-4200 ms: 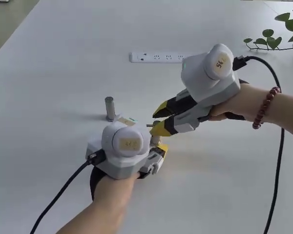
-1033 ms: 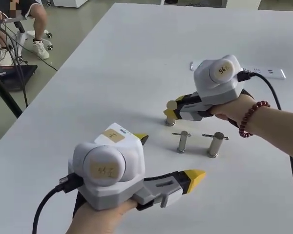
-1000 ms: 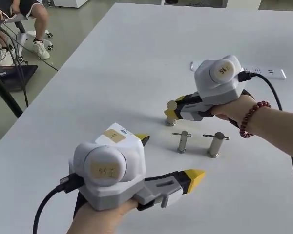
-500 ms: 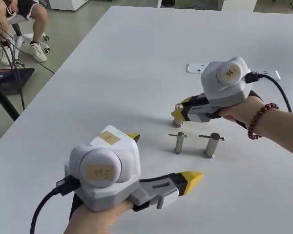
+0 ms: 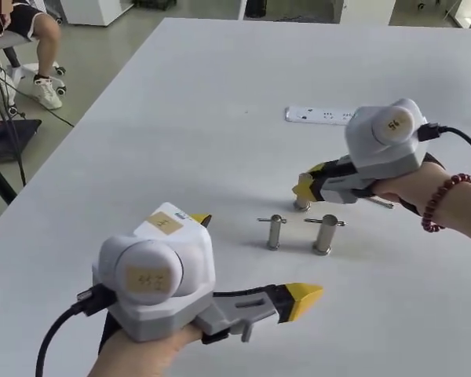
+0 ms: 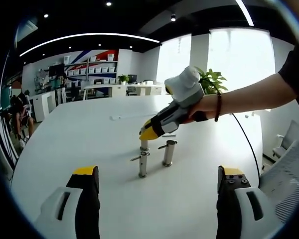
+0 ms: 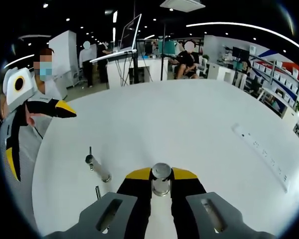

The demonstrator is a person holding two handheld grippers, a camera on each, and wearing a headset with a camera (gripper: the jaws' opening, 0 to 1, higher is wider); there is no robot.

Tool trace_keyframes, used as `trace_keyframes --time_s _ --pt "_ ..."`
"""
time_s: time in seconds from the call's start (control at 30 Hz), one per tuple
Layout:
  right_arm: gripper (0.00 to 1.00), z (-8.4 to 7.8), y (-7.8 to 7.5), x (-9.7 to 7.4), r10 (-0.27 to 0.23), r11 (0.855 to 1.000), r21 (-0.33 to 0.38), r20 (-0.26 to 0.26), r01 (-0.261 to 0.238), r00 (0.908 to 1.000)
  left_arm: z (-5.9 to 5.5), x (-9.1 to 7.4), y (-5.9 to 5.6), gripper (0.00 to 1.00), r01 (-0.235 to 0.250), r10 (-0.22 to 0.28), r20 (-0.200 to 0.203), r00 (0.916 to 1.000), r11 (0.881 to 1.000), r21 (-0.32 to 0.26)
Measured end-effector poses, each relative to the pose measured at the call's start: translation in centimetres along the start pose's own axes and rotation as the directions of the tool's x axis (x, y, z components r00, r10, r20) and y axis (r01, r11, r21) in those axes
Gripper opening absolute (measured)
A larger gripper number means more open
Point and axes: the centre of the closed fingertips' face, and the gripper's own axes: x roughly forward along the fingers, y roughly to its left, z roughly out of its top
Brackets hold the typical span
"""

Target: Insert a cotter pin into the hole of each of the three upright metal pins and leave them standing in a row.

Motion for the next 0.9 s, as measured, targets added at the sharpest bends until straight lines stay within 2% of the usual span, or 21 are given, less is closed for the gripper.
trace_keyframes --time_s 0.2,0.33,0.47,0.53,0.9 --pt "0.08 -1.2 -0.1 -1.8 -0.015 1.0 0.017 -0.009 0.015 0.9999 0.1 -0.3 0.0 0.99 0.001 -0.001 -0.002 1.0 1.0 0.0" --pt "0.08 -2.1 -0.7 -2.6 -0.018 1.0 0.024 -0.016 0.019 0.9997 0.0 -0.4 -0.2 0.99 0.006 -0.006 -0.005 1.0 1.0 0.004" --pt "0.08 -3.0 -0.7 -3.7 -0.024 0.999 0.034 -0.022 0.025 0.9995 0.1 -0.7 -0.7 0.99 0.022 -0.022 -0.009 0.9997 1.0 0.017" --pt "0.08 -3.7 -1.1 -4.3 -0.03 0.999 0.038 -0.027 0.031 0.9992 0.1 -0.8 -0.9 0.99 0.029 -0.028 -0.007 0.9996 0.999 0.02" --pt "0.08 -5.6 -0.2 -7.2 -0.038 0.998 0.054 -0.041 0.04 0.9985 0.5 -1.3 -1.2 0.99 0.038 -0.038 -0.004 0.9993 0.998 0.04"
